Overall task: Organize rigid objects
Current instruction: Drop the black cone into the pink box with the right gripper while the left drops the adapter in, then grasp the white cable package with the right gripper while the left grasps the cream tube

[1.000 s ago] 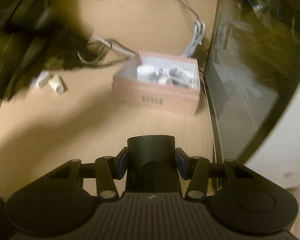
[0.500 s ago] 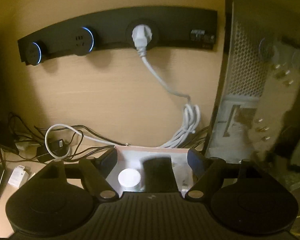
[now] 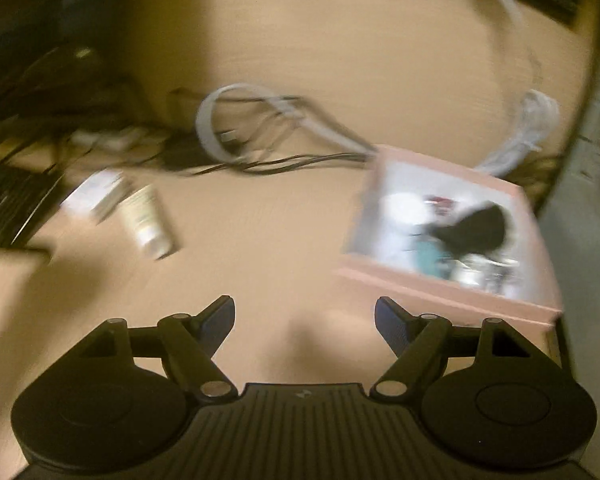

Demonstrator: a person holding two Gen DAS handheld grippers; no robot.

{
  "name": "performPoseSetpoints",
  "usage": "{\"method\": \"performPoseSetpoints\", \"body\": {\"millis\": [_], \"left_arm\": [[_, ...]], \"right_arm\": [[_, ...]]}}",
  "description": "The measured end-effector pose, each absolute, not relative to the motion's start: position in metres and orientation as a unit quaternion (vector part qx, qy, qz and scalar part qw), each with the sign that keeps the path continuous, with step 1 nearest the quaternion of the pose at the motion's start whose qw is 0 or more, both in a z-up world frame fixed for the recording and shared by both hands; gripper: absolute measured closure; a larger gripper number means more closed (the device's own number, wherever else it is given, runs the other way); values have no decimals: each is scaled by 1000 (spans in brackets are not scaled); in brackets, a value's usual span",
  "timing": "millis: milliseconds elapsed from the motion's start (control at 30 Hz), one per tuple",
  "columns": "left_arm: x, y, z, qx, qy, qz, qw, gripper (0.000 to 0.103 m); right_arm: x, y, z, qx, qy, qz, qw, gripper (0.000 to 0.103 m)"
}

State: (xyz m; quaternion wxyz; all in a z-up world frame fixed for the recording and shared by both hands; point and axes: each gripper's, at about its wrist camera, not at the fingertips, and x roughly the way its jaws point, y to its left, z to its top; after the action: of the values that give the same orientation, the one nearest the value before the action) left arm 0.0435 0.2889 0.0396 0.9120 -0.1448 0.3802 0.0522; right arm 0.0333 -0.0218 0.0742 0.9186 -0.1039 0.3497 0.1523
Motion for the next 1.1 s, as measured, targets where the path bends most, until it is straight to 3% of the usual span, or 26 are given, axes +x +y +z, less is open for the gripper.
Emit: {"method": "performPoseSetpoints", "body": {"millis": [133,367,533,667,900,1000,1100], "left_arm": [[43,299,40,-149,374,45,914,77],[3,318,38,-176,368,35,912,77],[-39,327,39,-193,361,43,911,77],[-69,337,41,-207,357,62,909,77],[-99,360,44,-212,354,106,905,77],[-95,367,42,-212,363,117,900,77],[-84,360,44,-200,368,104,902,77]], "right_arm": [[23,24,61,-166,327,206,907,25],[67,107,55,-169,324,277,889,25],[113,174,52,-89,361,312,874,24],[124,232,34,-42,365,272,889,23],[145,292,3,-82,358,192,910,22],[149,282,1,-72,377,203,901,34],[129,255,16,-75,357,237,900,35]]}}
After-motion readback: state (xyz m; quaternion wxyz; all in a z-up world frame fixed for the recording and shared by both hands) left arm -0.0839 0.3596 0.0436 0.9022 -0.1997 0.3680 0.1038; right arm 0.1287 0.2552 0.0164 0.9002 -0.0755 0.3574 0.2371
